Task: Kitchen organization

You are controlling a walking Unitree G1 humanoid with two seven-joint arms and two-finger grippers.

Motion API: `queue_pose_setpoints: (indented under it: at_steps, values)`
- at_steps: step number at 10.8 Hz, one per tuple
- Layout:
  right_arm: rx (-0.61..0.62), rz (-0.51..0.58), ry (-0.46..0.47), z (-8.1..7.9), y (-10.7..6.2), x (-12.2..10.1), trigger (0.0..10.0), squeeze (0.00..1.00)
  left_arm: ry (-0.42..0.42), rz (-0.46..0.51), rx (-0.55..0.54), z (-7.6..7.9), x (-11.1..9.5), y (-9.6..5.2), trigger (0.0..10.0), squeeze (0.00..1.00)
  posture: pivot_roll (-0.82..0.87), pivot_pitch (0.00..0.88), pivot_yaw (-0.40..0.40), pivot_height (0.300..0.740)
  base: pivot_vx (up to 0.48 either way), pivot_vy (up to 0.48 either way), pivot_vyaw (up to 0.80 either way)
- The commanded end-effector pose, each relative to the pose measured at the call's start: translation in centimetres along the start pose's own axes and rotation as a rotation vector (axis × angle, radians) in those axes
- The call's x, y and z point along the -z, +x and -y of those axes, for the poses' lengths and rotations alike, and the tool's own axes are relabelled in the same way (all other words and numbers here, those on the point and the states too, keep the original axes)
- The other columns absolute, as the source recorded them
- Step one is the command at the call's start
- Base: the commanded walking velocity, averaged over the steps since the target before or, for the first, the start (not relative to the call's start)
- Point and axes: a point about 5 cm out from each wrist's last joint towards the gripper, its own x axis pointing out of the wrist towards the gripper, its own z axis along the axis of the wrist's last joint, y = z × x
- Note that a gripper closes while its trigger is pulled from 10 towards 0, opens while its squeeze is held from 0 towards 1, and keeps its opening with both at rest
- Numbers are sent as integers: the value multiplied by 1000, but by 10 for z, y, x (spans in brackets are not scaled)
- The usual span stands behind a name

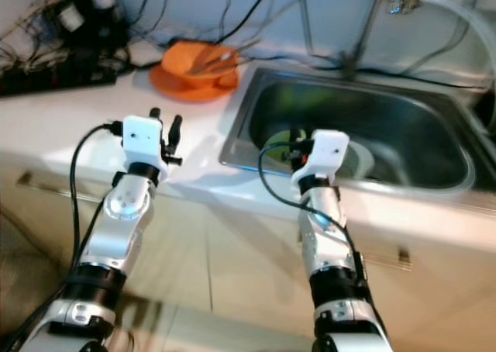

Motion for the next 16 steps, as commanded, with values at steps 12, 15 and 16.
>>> queue_pose_setpoints:
  at_steps: [12, 15, 16]
  values:
    - [-19, 12, 20, -5, 6, -5, 10000, 0, -44, 7, -14, -2, -2, 2, 10000, 0, 173, 0, 2, 740, 161, 20, -91]
    - [-24, 9, 29, -7, 5, -4, 10000, 0, -39, 15, -20, -2, -4, 2, 10000, 0, 176, 0, -2, 740, 325, 0, 0]
    - [-25, 7, 29, -7, 5, -4, 10000, 0, -39, 16, -23, -2, -5, 2, 10000, 0, 176, 0, -4, 740, 322, 0, 0]
